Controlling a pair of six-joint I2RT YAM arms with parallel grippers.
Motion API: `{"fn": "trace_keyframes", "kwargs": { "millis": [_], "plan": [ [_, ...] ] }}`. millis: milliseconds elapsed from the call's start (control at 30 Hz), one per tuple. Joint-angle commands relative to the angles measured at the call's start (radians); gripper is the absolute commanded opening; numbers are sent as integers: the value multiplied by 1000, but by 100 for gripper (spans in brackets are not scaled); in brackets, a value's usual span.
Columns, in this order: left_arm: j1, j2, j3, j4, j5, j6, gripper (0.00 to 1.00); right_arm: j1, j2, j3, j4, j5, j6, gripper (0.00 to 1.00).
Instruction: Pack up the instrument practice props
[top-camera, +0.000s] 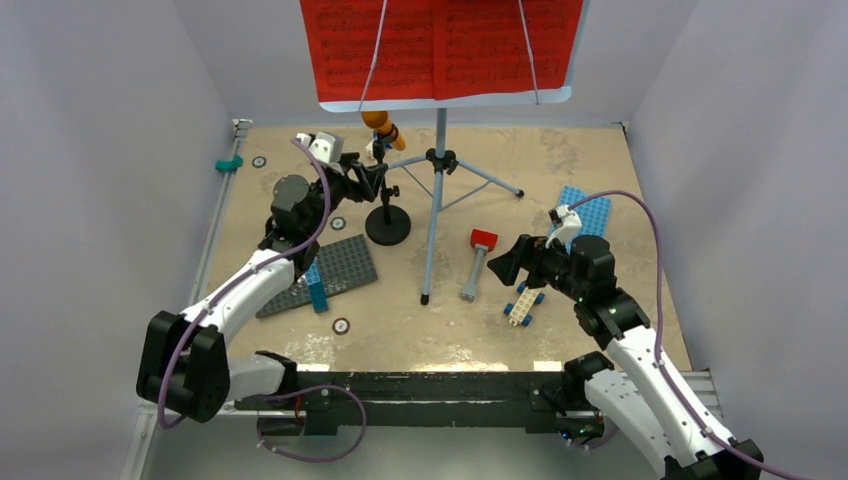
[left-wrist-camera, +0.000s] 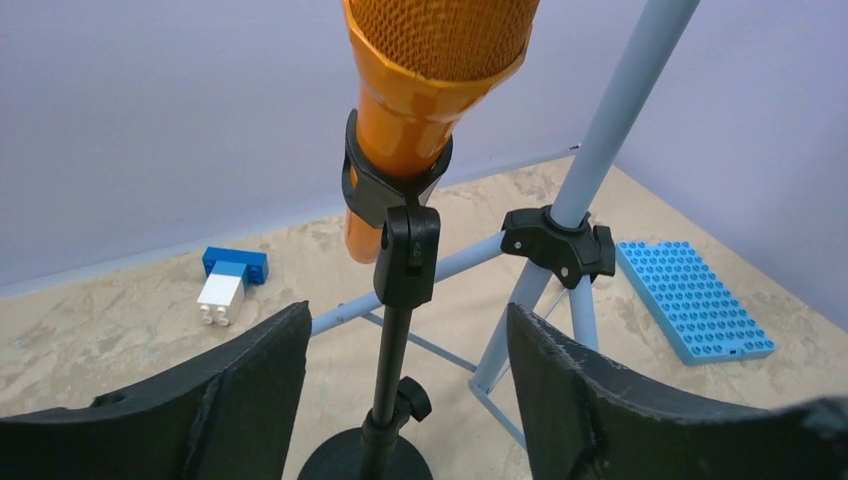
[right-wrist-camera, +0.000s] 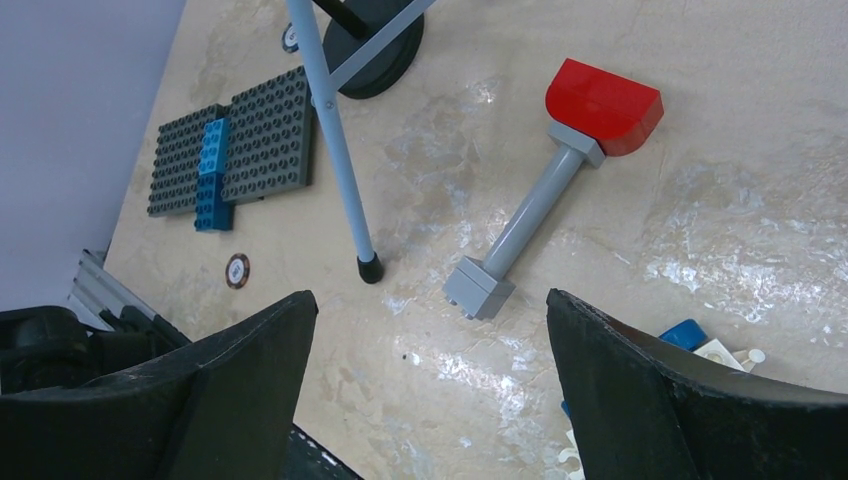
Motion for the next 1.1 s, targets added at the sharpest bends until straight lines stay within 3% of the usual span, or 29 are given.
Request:
{"fn": "trace_keyframes", "kwargs": {
  "millis": [0, 600, 900, 1067],
  "plan": [
    [-2, 40, 47, -8, 36, 59, 67, 6, -12, 46, -5, -12, 4, 90],
    [-2, 202, 74, 119, 50, 47, 56, 6, -14, 72, -60, -2, 20, 89],
    [-2, 250, 91, 161, 55, 57, 41, 6, 2, 73, -59, 1, 20, 89],
    [-3, 266, 99, 180, 67, 49, 19, 6, 0, 73, -69, 8, 13, 89]
  ]
}}
